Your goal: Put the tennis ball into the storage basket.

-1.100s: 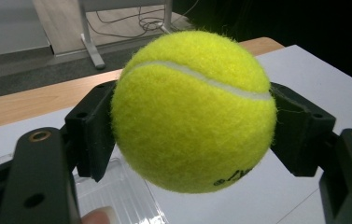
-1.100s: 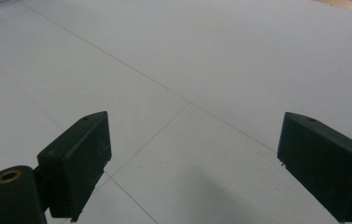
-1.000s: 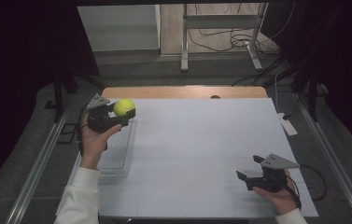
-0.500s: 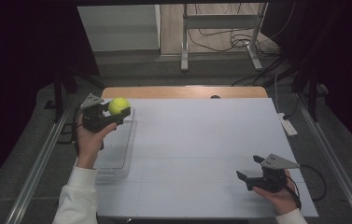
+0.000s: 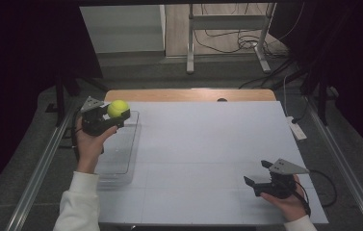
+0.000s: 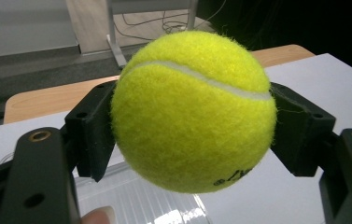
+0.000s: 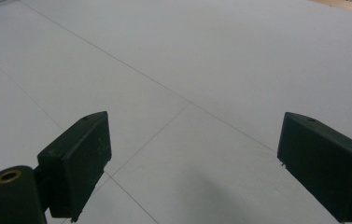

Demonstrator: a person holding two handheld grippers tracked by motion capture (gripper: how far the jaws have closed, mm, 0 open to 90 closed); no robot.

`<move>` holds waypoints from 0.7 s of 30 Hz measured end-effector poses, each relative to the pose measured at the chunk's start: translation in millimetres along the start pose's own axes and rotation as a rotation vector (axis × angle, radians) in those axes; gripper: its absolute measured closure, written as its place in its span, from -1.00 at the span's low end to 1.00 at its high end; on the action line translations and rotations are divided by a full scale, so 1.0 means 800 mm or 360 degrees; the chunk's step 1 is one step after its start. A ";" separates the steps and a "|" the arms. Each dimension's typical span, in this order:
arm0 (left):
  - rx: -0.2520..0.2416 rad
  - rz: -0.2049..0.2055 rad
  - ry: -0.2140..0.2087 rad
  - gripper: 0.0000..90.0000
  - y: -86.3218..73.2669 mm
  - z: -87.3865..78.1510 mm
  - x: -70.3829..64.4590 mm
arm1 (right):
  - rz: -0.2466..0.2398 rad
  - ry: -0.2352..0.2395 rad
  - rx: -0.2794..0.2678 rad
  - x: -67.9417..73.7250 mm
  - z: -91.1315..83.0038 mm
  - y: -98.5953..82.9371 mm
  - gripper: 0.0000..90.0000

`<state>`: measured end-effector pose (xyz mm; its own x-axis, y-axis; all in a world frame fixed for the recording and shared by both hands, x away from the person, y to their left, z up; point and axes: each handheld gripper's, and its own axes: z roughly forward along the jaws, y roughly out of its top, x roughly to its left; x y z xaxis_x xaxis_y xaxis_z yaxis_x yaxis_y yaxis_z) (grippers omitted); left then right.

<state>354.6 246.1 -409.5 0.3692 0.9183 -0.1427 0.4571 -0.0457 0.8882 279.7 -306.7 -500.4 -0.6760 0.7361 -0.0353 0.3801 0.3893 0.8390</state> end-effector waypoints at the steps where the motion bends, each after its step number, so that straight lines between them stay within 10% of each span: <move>1: 0.0004 -0.0004 0.0004 -0.42 -0.001 0.000 0.002 | 0.0001 0.0000 -0.0001 0.000 0.000 0.000 -0.77; 21: 0.0045 -0.0008 0.0116 -0.42 -0.011 0.012 0.018 | 0.0008 -0.0008 0.0002 0.000 0.000 -0.001 -0.77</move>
<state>363.8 255.7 -423.2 0.3075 0.9446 -0.1143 0.4819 -0.0510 0.8747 279.7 -307.1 -501.1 -0.6710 0.7407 -0.0337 0.3842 0.3862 0.8386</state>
